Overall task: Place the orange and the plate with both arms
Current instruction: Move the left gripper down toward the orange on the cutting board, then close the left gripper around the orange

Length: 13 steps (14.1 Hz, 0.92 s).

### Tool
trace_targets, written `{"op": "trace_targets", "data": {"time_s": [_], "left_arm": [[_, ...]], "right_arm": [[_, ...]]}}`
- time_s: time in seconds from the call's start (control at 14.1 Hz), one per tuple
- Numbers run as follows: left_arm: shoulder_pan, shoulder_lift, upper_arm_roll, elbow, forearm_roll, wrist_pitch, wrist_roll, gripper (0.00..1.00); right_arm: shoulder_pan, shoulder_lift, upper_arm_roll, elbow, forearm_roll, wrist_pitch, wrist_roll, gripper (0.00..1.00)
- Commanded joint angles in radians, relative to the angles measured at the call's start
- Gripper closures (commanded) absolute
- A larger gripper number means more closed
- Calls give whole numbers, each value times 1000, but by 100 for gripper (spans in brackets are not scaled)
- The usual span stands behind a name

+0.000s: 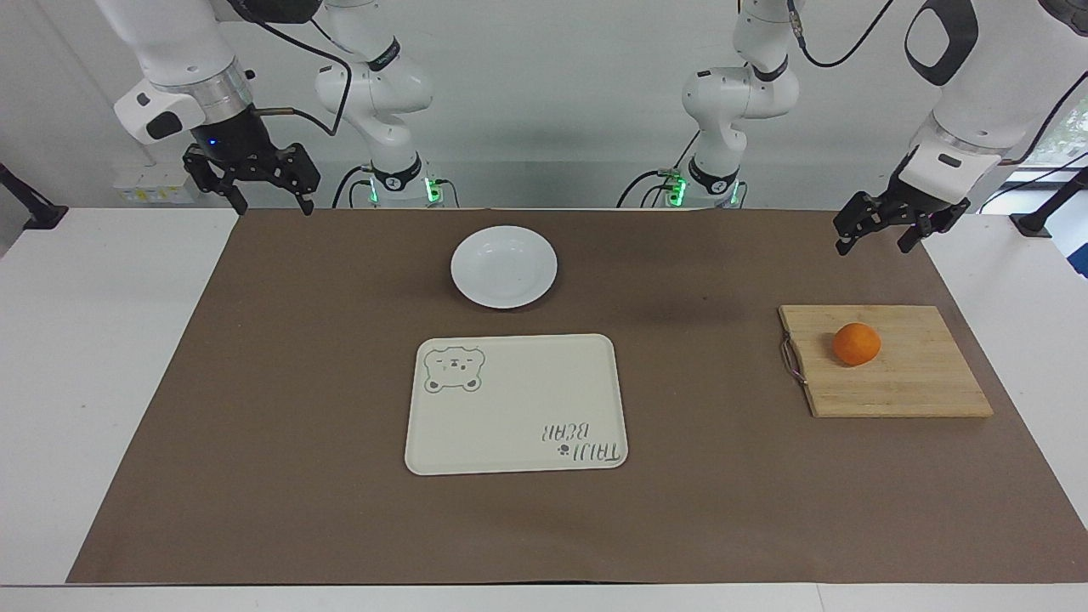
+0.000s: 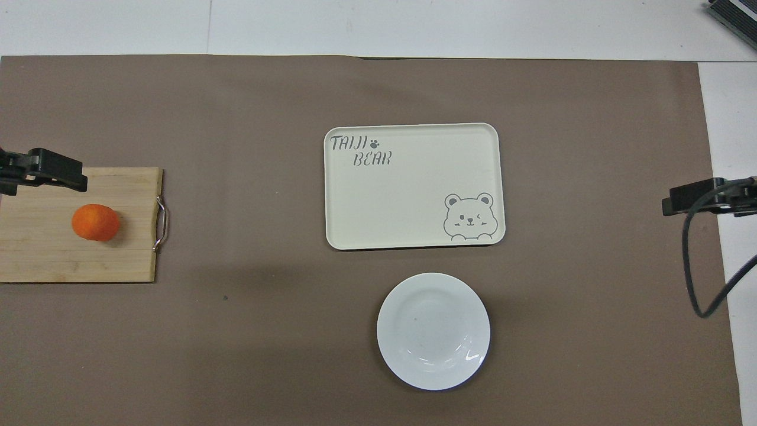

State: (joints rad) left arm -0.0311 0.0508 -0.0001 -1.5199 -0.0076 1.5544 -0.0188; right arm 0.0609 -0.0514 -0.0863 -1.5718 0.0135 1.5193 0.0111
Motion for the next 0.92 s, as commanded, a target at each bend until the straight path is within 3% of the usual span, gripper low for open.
{"op": "trace_targets", "data": {"time_s": [0.0, 0.85], "left_arm": [[2, -28, 5, -46, 0, 18, 28, 0], [52, -69, 17, -267, 0, 188, 163, 0]], "right_arm": [[-7, 12, 3, 21, -4, -16, -16, 0], [-9, 12, 3, 21, -4, -16, -16, 0]]}}
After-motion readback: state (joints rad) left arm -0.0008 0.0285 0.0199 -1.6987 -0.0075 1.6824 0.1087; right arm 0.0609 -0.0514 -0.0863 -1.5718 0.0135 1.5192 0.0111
